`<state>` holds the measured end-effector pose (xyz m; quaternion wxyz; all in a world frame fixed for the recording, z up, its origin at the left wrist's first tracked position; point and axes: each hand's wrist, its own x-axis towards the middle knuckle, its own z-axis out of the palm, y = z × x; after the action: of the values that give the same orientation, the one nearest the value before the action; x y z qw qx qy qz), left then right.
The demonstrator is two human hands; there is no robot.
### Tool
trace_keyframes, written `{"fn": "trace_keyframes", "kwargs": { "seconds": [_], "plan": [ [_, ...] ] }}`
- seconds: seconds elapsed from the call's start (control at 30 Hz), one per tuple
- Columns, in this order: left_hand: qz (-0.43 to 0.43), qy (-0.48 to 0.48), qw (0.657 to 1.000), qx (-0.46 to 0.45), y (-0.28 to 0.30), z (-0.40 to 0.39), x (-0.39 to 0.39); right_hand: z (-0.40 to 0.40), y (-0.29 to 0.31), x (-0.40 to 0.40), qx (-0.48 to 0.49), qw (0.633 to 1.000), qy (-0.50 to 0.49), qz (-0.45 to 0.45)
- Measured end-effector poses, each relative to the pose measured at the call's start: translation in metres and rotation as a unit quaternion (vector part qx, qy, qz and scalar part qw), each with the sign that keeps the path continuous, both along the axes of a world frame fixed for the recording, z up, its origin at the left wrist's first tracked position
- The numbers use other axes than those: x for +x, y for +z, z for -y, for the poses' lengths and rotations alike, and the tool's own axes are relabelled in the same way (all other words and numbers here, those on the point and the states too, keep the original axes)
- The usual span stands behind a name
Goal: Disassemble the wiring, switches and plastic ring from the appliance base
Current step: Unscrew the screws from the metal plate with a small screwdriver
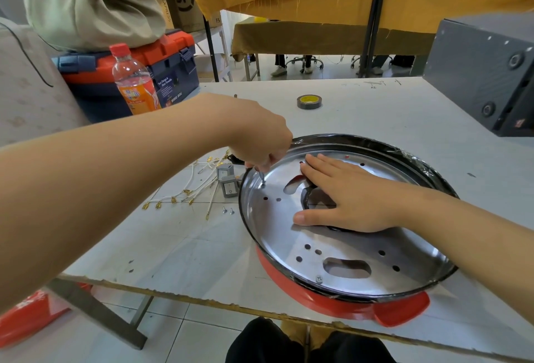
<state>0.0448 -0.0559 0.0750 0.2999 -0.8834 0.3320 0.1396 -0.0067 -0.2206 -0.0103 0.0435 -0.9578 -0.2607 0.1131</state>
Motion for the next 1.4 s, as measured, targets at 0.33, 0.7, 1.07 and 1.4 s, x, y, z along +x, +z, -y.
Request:
{"fn": "trace_keyframes", "kwargs": {
  "seconds": [0.33,0.7,1.07,1.4],
  "plan": [
    [0.047,-0.037,0.998,0.004,-0.0045,-0.0051,-0.0066,0.0006,-0.0013,0.0004,0.006,1.000,-0.001,-0.002],
    [0.021,-0.021,0.999,0.030,-0.0032,0.0022,-0.0008,0.0004,-0.0003,-0.0001,0.005,1.000,-0.001,-0.007],
    [0.034,-0.026,0.999,-0.001,-0.0063,-0.0054,-0.0081,0.0011,-0.0020,0.0011,0.004,1.000,0.003,0.000],
    [0.041,-0.067,0.996,0.039,-0.0029,0.0023,-0.0036,0.0008,-0.0008,-0.0003,0.002,1.000,0.001,-0.005]
  ]
}}
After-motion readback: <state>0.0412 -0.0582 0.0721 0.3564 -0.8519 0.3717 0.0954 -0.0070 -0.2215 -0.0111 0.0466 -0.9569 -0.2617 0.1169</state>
